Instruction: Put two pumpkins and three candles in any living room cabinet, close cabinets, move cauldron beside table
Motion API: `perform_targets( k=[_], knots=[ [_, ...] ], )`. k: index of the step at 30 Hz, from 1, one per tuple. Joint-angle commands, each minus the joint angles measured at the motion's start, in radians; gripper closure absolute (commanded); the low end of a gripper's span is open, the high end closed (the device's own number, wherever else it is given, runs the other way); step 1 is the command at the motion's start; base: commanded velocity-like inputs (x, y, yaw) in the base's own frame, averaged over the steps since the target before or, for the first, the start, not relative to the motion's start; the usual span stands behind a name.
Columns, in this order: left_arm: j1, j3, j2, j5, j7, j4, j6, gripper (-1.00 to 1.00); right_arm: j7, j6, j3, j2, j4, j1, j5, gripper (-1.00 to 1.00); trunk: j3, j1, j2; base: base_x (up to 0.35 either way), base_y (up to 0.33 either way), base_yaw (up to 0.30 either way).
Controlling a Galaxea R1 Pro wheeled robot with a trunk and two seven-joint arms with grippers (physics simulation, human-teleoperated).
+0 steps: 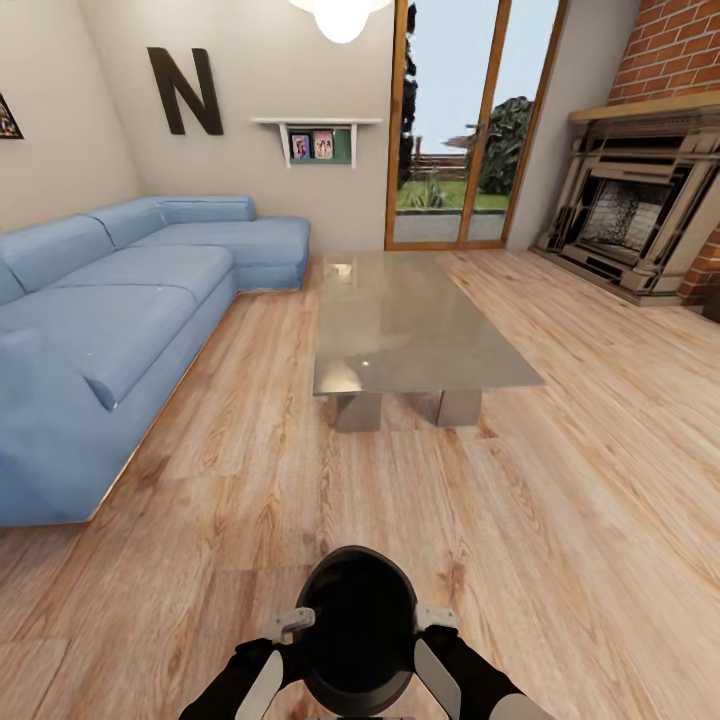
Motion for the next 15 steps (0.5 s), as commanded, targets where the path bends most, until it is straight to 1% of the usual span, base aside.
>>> perform_targets(
  k=[1,2,15],
  knots=[
    [0.000,0.000,0.000,-0.005,0.001,0.000,0.001,1.00,0.003,-0.001,-0.002,0.000,-0.002,-0.001,0.003,1.00,0.000,0.000,0.000,0.000,0.000,0.000],
    [0.000,0.000,0.001,-0.005,0.001,0.000,0.001,1.00,0.003,-0.001,-0.002,0.000,-0.002,-0.001,0.003,1.00,0.000,0.000,0.000,0.000,0.000,0.000],
    [0.000,0.000,0.001,-0.005,0.001,0.000,0.001,1.00,0.003,-0.003,-0.002,0.000,-0.002,-0.001,0.004,1.00,0.041,-0.050,0.091,0.000,0.000,0.000]
  ],
)
